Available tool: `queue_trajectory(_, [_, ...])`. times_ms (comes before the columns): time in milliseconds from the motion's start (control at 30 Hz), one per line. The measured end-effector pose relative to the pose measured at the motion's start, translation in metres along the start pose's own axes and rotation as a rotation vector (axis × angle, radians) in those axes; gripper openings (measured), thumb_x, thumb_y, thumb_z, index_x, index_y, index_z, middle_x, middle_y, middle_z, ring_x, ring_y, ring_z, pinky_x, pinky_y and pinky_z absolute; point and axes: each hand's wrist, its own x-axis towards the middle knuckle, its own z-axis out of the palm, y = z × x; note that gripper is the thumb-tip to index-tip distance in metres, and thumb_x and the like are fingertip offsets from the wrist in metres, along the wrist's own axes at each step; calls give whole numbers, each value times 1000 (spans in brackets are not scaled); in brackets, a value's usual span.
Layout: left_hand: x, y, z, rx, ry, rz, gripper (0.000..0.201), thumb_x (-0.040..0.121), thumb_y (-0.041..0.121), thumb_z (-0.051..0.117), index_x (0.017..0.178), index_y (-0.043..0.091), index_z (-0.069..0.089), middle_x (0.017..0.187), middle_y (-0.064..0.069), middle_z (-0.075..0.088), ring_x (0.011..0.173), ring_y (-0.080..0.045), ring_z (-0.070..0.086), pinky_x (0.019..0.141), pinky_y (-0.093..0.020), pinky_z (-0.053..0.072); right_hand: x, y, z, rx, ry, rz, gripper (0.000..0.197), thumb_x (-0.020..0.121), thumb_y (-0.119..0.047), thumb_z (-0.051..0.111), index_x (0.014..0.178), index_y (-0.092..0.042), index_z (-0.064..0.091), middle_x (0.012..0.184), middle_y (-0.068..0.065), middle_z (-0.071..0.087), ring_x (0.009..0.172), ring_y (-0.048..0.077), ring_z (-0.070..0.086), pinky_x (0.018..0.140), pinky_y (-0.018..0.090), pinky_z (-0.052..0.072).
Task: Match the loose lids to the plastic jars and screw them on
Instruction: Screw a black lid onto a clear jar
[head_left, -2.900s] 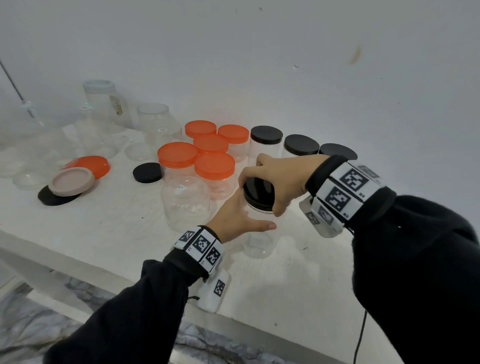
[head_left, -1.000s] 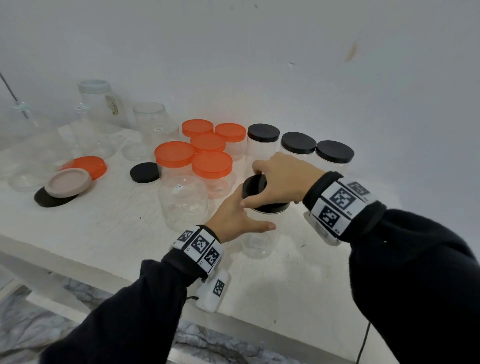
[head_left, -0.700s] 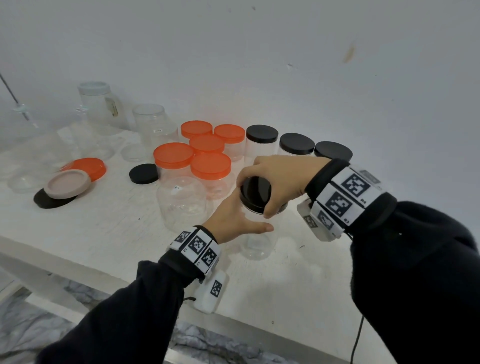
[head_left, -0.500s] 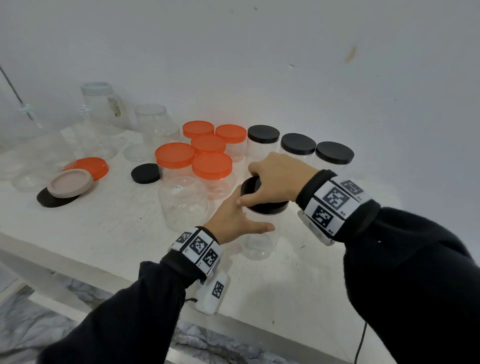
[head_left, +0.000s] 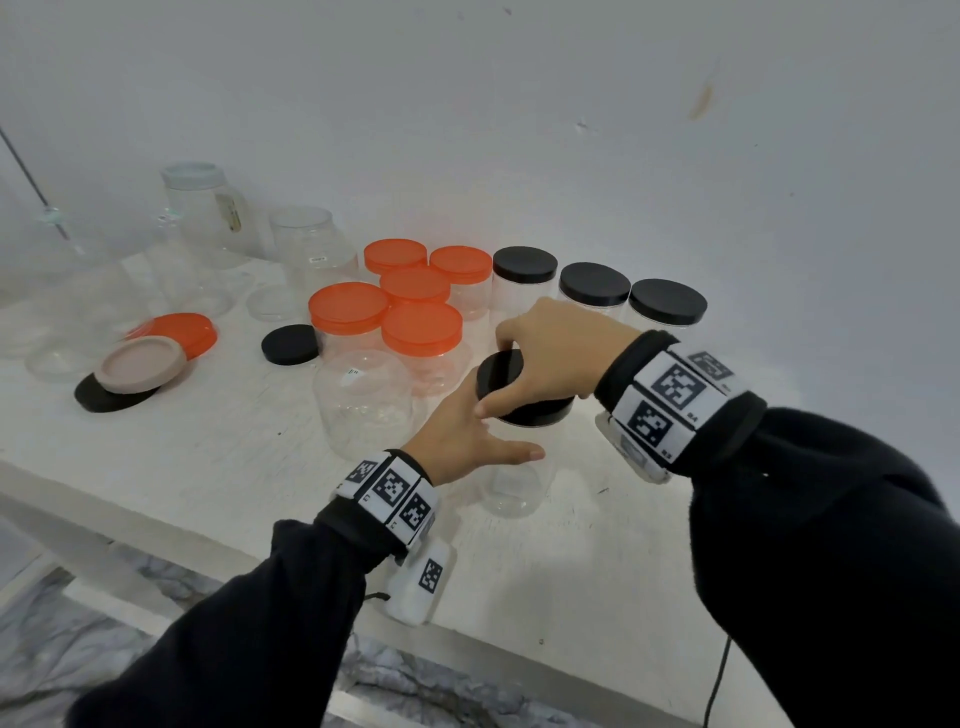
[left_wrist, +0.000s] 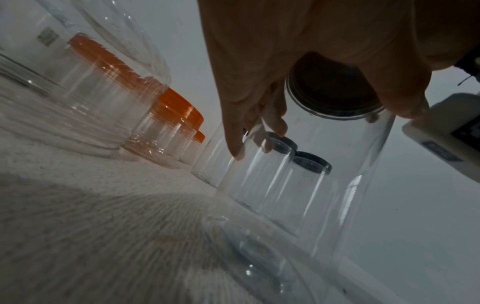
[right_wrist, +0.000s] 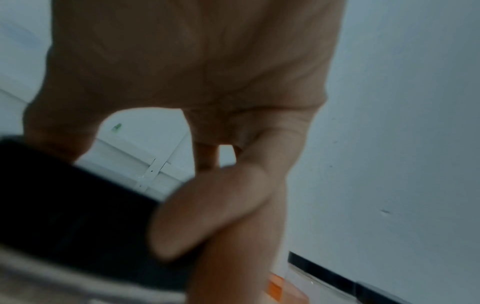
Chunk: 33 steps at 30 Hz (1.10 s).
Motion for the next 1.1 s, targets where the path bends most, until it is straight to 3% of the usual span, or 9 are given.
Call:
queue_trajectory(100, [0,-2,0,-10,2,-7,93,59,28,86,136,19,34,126,7,51,114,-6,49,85,-12,40,0,3,2,-57,-35,-6,74,72,-72,56,122,-17,54,96,-1,61,83,15,56,63,24,41])
queue_trajectory(233, [0,-1,-1,47,9,21,83,64,23,84,132,21,36,117,14,50,106,6,48,81,2,37,-6,9,-14,58,-328,-132,77,77,-44,71,142,-35,31,128,-3,42,113,16,44,91,30,42])
queue_trajectory(367, [0,-2,0,57,20,31,87,62,28,86,133,20,36,119,14,51,109,2,50,84,-4,39,-4,6,-11,84,-151,-105,62,72,-47,74,127,-28,52,90,-14,48,84,9,50,68,20,41])
queue_trajectory(467, [1,-3,1,35,24,44,90,60,33,86,135,19,39,124,12,51,112,5,47,85,-2,37,-2,0,6,28,31,2,60,74,-64,61,103,-12,60,74,-5,50,60,8,45,50,21,35])
queue_trajectory(567, [0,-4,2,33,15,43,94,53,48,81,135,21,42,125,13,50,115,6,45,88,-8,39,-3,0,12,-53,75,48,66,76,-72,51,102,-12,59,74,-2,52,64,12,49,55,25,40])
queue_trajectory(733, [-1,-2,3,36,30,39,92,58,35,85,135,20,36,125,7,52,114,-4,49,90,-14,40,-8,15,-12,132,-308,-99,75,78,-50,67,141,-36,30,131,-3,40,116,17,44,96,35,42])
queue_trajectory(833, [-2,-1,3,49,32,35,89,60,32,86,133,19,36,123,6,53,112,-5,51,92,-16,41,-9,15,-5,175,-240,-91,72,72,-38,76,133,-38,38,114,-3,41,101,17,48,83,31,46])
queue_trajectory(1000, [-2,-2,4,13,28,19,92,60,31,86,136,20,34,128,8,49,116,-6,48,96,-25,41,-7,-4,10,18,45,77,58,73,-66,60,99,-15,50,74,-5,42,62,9,42,53,24,35])
queue_trajectory(1100, [-3,-1,5,6,33,20,93,58,34,84,135,22,35,129,8,48,117,-7,47,97,-27,42,-7,-1,6,-81,-36,79,70,73,-75,51,113,-18,50,83,-4,49,69,12,49,59,26,39])
